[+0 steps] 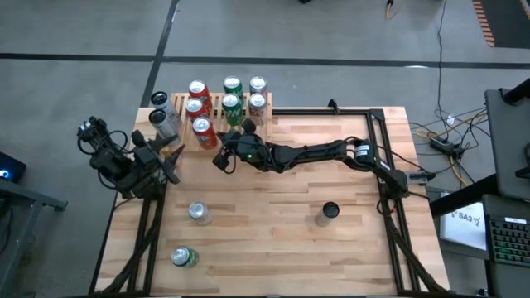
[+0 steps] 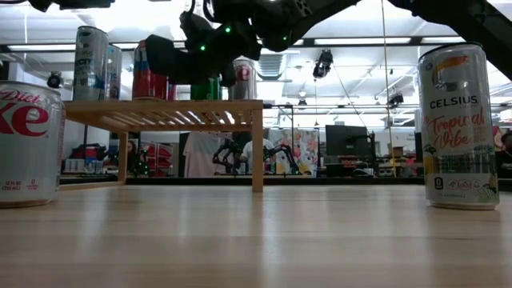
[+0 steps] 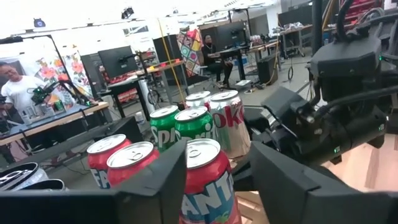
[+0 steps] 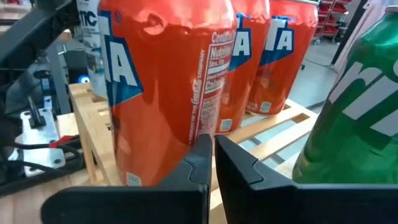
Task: Place canned beverage on shelf
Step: Put the orange soda can on the shelf aligned with the other orange soda can
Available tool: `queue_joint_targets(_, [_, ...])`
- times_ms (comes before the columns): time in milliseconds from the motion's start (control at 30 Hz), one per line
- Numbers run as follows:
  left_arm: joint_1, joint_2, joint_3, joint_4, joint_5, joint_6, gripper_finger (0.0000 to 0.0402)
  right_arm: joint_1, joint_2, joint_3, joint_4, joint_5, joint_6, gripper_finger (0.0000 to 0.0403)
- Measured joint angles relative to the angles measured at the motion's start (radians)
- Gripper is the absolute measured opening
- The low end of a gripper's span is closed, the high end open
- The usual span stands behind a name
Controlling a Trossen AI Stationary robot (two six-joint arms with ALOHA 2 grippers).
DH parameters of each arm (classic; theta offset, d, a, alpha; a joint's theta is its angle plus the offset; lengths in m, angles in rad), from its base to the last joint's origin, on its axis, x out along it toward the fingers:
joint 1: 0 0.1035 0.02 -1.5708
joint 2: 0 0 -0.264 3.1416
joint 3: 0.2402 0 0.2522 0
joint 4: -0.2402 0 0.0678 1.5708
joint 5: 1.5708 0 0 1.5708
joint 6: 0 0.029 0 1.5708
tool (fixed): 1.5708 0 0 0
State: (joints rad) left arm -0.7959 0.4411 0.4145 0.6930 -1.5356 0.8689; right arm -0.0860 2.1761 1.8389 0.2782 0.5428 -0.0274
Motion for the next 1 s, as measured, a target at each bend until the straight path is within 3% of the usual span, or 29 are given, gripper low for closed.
queue_joint_targets(367, [0.000, -0.007, 0.000, 0.002, 0.010, 0.005, 0.0103, -0.006, 0.007, 0.000, 0.070, 0.007, 0.016, 0.0012])
queue_joint_targets(567, [0.000, -0.007, 0.000, 0.002, 0.035, 0.005, 0.0098, -0.006, 0.019, 0.000, 0.097, -0.005, -0.007, 0.0012])
queue_joint_targets(700, [0.000, -0.007, 0.000, 0.002, 0.035, 0.005, 0.0098, -0.009, 0.020, 0.000, 0.122, -0.088, -0.015, 0.0012])
queue_joint_targets(1000, [0.000, -0.007, 0.000, 0.001, 0.035, 0.005, 0.0098, -0.016, 0.020, 0.000, 0.131, -0.069, -0.010, 0.0012])
